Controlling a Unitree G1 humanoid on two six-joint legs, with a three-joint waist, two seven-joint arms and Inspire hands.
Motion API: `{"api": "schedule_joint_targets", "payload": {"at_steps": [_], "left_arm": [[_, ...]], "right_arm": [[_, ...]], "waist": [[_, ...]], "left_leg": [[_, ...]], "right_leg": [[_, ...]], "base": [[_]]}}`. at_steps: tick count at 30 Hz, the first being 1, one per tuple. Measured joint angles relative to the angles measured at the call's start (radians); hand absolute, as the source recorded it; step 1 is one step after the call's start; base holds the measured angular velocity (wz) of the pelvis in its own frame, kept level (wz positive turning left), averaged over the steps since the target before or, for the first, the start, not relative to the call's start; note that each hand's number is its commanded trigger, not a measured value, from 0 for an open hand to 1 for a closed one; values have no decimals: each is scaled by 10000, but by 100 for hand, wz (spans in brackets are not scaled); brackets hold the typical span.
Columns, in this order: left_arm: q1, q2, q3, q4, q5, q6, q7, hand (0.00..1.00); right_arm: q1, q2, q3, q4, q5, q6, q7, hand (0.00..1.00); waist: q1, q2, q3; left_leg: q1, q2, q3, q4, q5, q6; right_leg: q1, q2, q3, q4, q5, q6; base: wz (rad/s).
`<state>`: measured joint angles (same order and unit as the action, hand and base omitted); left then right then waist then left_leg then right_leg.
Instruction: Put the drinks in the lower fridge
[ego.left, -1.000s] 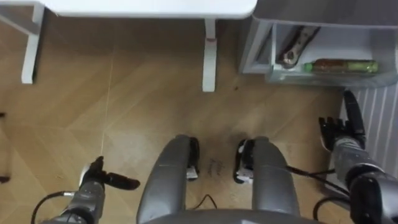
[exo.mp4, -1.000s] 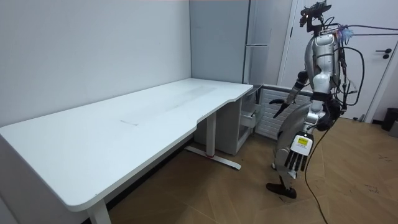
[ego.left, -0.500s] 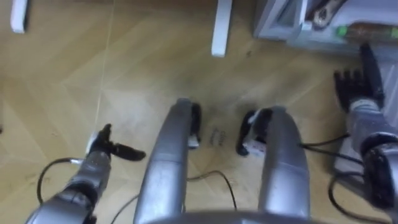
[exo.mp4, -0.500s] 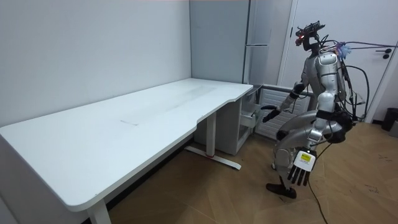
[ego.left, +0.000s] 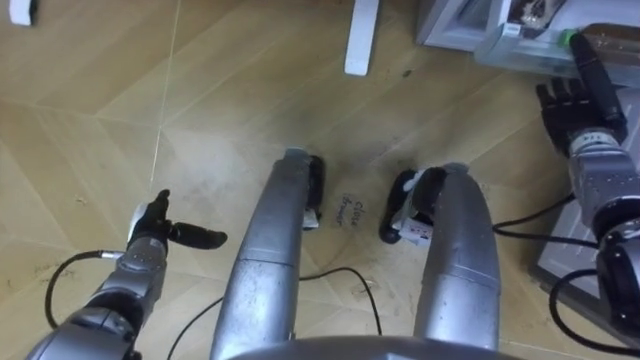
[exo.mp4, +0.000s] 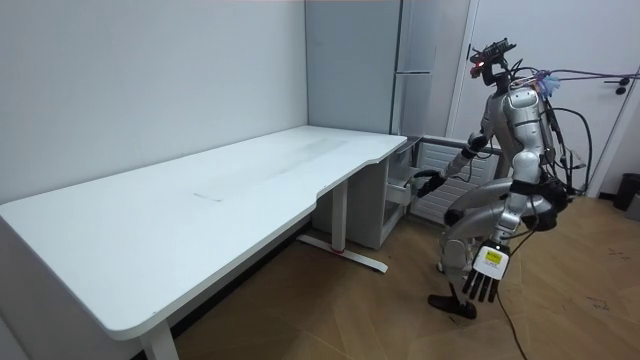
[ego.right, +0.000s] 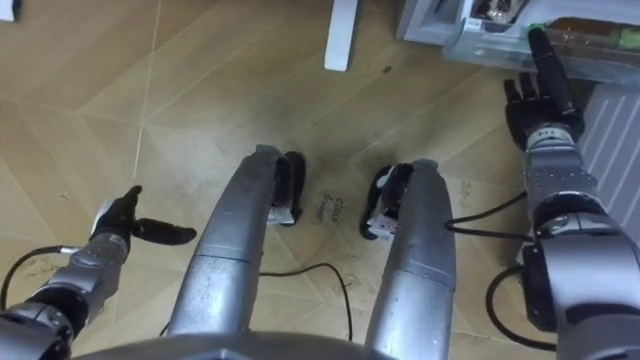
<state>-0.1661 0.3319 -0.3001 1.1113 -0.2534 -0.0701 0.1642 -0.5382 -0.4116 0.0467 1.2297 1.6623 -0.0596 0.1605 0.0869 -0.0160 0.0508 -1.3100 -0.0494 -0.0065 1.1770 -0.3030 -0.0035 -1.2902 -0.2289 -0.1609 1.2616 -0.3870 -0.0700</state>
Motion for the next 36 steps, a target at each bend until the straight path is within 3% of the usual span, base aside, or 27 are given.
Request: {"api": "schedule_joint_targets", "payload": {"at_steps": [2,6,14,22,31,36], "left_arm": [[110,100,16,-19,-68,-39,43,0],[383,99,48,-2,-52,-56,99,0],[1246,154,230,-407,-119,-288,369,0],[1840,147,212,-661,-140,-310,513,0],[2129,217,220,-1290,-129,-223,709,0],[2400,285,206,-1554,-167,-206,632,0]], "right_arm": [[0,-5,-1,-228,-4,182,-332,0],[-1,-29,1,-605,30,306,-1006,0],[-28,-210,114,-1099,262,384,-1959,0],[-587,-281,109,-1162,257,454,-2576,0],[-721,-694,114,-2643,244,-319,-2892,0],[-931,-694,119,-3143,158,-488,-2909,0]], "waist": [[-18,-186,-2],[-33,-319,-1],[-14,-358,6],[7,-362,9],[573,-344,-2],[595,-337,-4]], "left_leg": [[-3,-5,4,-79,20,-33],[22,5,28,-106,24,-38],[164,-9,297,-67,-19,39],[231,-157,261,31,-16,29],[339,-105,201,57,-15,-61],[516,-78,26,44,-112,-226]], "right_leg": [[-43,10,24,-39,0,-1],[-33,-1,31,-58,-2,-9],[-35,-162,214,121,-75,4],[-33,-221,319,340,-136,21],[90,-285,174,442,-255,-102],[328,-225,6,411,-380,-249]], "base": [[0],[-1],[-1],[3],[3],[1]]}}
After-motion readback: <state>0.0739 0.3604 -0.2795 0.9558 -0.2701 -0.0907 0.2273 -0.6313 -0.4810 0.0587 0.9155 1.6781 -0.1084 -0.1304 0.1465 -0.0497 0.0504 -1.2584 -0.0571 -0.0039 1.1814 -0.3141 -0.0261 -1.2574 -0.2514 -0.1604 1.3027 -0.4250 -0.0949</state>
